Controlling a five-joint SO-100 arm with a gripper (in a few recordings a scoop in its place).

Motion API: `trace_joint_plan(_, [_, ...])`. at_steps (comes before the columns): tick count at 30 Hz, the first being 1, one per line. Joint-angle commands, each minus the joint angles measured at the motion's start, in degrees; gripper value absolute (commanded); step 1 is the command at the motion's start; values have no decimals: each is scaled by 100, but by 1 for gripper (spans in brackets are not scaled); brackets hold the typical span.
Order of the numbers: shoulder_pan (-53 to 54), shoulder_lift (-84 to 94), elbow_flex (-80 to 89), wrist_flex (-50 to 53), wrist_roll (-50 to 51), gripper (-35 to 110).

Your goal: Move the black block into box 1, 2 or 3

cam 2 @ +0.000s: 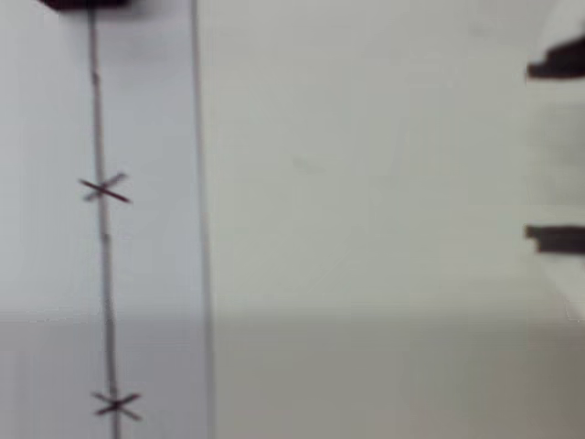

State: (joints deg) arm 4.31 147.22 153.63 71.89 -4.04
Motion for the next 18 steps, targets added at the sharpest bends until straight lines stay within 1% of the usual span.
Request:
trace_joint_plan(1, [255, -800, -1125, -123, -185, 20])
trace_joint_plan(9, [642, -2549, -2637, -132, -413, 25])
trace_joint_plan(12, [756, -3023, -3076, -141, -536, 28])
trace_joint_plan(18, [1020, -3885, -3858, -141, -844, 29])
